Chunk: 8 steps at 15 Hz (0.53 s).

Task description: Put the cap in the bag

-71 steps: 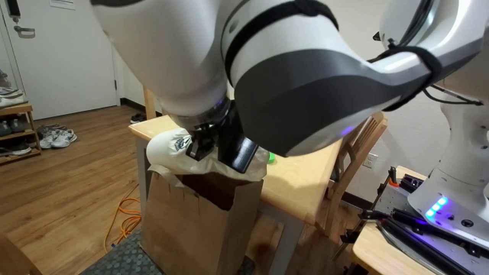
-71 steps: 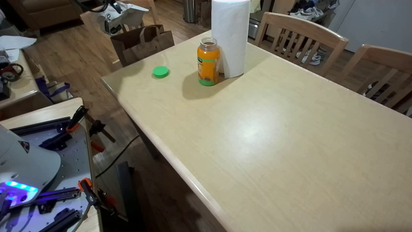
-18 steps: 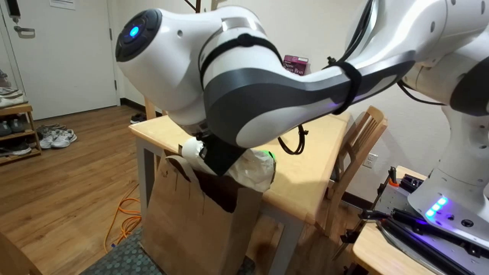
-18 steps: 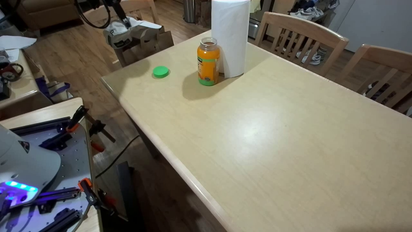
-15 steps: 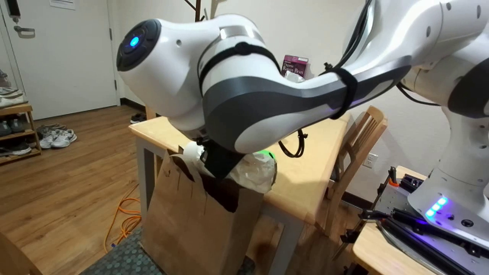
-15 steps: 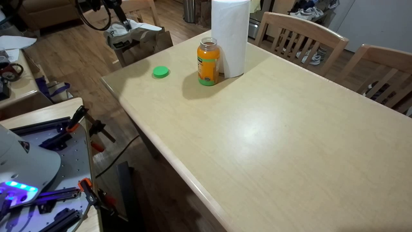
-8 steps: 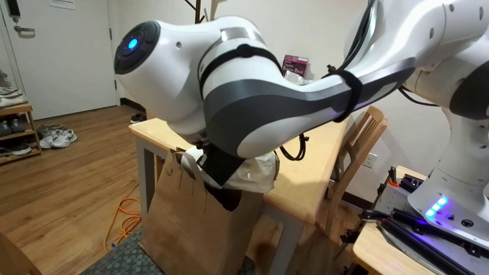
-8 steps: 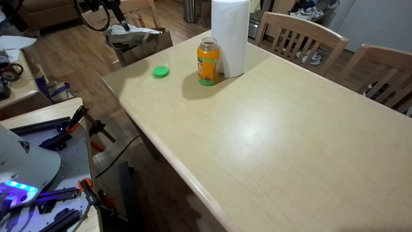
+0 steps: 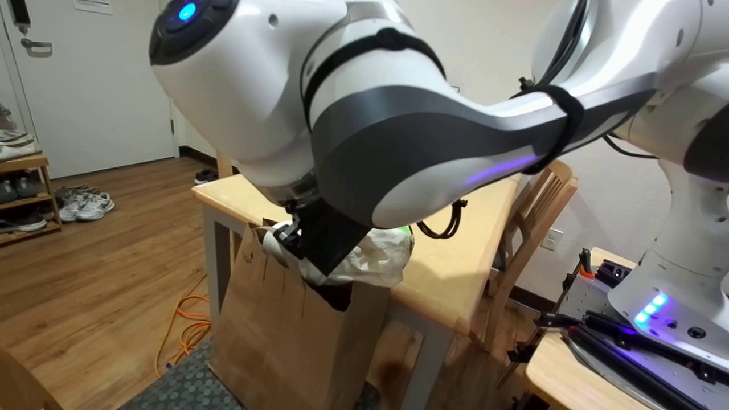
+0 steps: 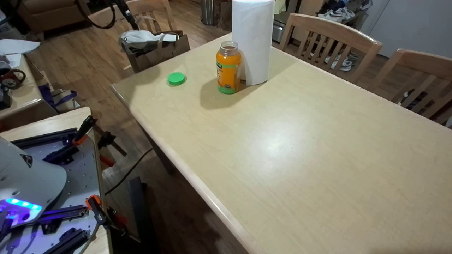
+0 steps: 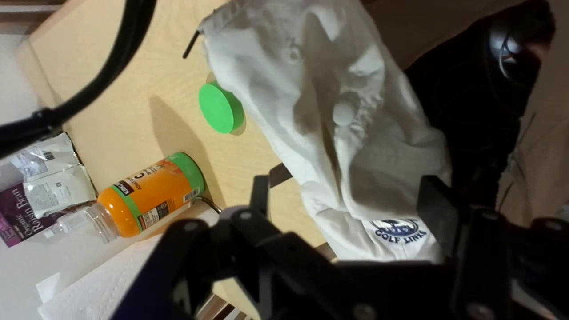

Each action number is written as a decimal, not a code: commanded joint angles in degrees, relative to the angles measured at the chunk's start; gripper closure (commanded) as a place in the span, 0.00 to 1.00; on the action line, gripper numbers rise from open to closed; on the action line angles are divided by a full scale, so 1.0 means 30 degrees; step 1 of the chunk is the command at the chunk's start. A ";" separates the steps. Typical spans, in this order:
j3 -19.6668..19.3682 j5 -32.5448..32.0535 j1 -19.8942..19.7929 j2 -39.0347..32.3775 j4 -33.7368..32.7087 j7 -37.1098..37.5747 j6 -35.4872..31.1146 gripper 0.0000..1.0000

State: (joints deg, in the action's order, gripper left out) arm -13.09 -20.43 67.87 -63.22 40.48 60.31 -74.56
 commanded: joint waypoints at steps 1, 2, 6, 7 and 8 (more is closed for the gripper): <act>-0.0355 -0.0481 0.0585 0.0330 -0.0818 0.0723 -0.0179 0.00; -0.0603 -0.0739 0.0813 0.0442 -0.1000 0.1006 -0.0244 0.00; -0.1507 -0.1599 0.1414 0.1176 -0.1596 0.2343 -0.0517 0.00; -0.1711 -0.1666 0.1440 0.1473 -0.1712 0.2732 -0.0536 0.00; -0.1808 -0.1479 0.1310 0.1847 -0.1840 0.3278 -0.0501 0.00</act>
State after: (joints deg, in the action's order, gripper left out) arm -17.44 -24.74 71.96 -60.51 35.53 66.21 -75.63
